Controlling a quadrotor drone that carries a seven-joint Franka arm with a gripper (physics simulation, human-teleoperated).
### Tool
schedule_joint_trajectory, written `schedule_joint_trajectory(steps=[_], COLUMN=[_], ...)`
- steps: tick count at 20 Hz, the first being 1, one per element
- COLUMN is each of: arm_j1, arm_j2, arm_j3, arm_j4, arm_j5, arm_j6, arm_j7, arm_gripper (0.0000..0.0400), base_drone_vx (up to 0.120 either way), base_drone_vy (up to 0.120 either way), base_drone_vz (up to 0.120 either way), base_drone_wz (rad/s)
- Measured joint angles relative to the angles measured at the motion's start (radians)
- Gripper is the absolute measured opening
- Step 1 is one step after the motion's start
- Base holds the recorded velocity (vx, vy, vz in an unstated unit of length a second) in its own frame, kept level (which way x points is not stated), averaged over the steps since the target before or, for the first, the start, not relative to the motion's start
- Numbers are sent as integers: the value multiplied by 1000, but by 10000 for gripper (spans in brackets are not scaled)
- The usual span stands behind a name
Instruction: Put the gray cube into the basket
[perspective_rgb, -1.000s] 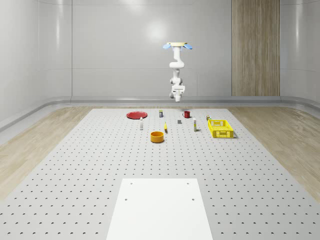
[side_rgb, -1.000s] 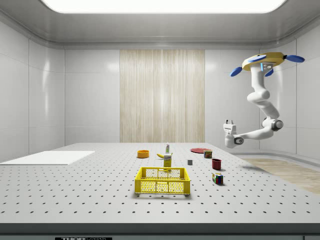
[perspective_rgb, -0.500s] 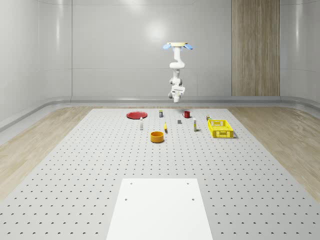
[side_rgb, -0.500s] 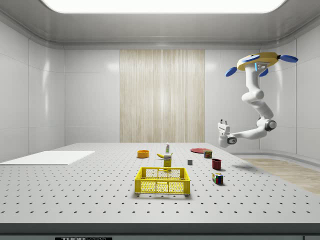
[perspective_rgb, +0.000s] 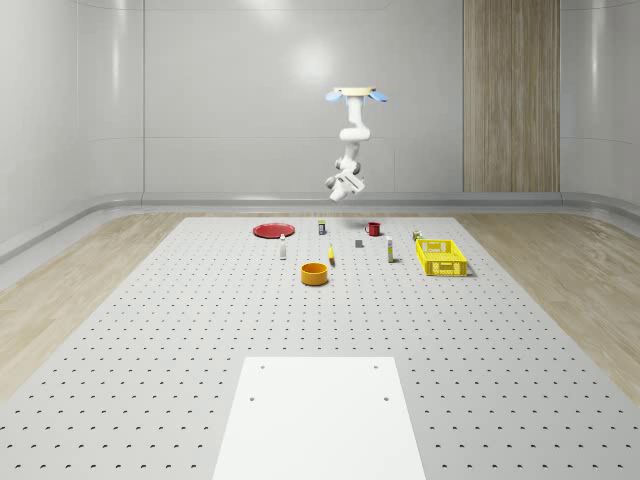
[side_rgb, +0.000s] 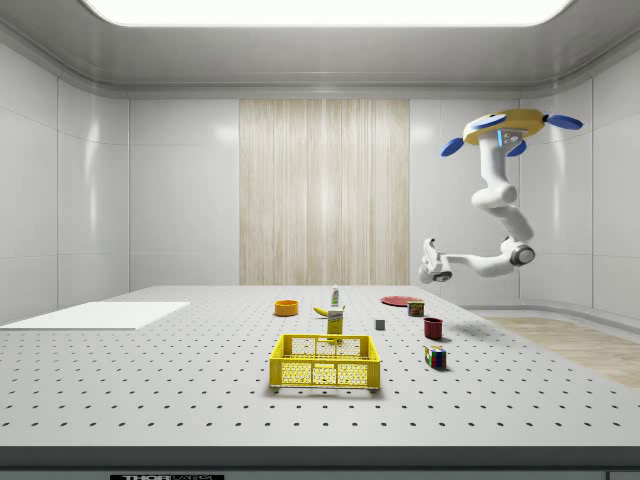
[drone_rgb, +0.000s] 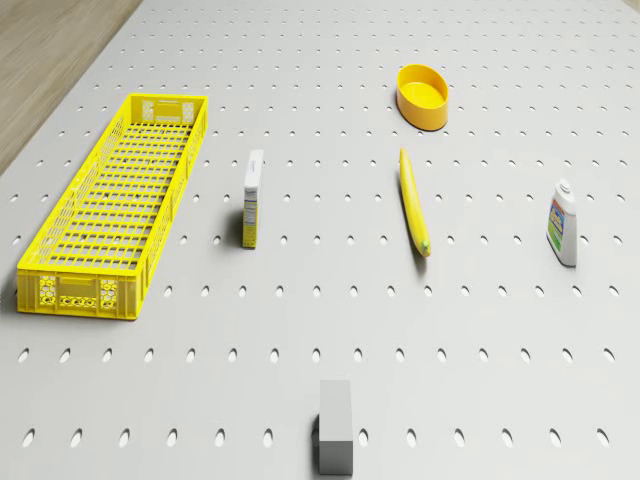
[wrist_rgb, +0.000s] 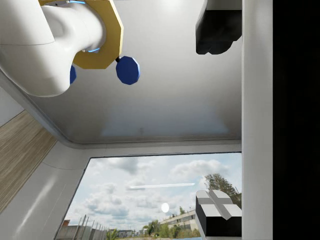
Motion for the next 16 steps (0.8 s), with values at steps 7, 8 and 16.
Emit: schedule_joint_trajectory(steps=[7,8,16], arm_j1=[-246,-298,-678], arm_j2=[-93,-107,-206], arm_j3=[428,477,715], arm_j4=[-415,-469,-662], arm_j5=[-759,-858,-1282], arm_j6=[-12,-29,-198], arm_j7=[232,277,553], arm_gripper=[400,400,400], base_drone_vx=[120,120,120], base_drone_vy=[0,0,0], base_drone_vz=[-120,-120,-120], base_drone_wz=[0,0,0])
